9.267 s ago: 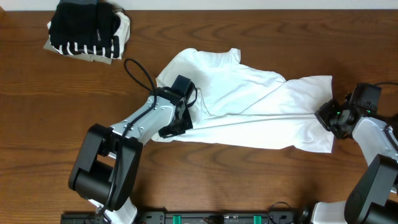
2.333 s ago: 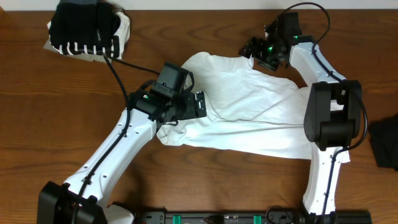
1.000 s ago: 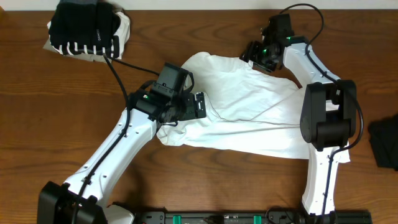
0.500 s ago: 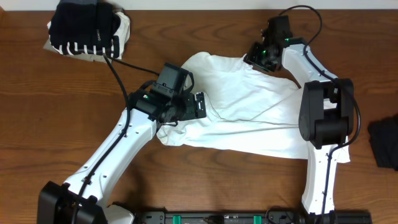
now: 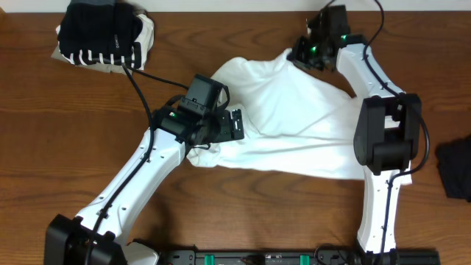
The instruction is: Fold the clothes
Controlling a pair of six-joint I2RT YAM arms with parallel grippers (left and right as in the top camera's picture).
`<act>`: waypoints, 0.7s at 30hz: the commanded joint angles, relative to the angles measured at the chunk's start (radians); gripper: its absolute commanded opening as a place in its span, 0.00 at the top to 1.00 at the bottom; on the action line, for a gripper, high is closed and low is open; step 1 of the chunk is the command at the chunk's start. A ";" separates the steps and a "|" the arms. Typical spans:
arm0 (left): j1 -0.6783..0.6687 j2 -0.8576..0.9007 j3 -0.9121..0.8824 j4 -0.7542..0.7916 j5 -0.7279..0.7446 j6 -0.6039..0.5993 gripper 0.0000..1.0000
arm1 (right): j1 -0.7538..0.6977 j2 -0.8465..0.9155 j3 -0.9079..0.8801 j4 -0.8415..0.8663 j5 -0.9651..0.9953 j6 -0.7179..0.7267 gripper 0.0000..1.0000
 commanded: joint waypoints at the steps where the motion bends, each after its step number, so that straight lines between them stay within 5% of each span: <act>1: 0.002 0.006 -0.012 -0.004 0.006 0.021 0.01 | -0.010 0.010 0.065 -0.002 -0.153 -0.158 0.99; 12: 0.002 0.006 -0.012 -0.003 0.006 0.021 0.01 | -0.004 0.010 0.084 -0.228 -0.277 -0.461 0.99; 21: 0.002 0.006 -0.012 -0.003 0.006 0.020 0.01 | 0.013 0.010 0.084 -0.518 -0.245 -0.547 0.98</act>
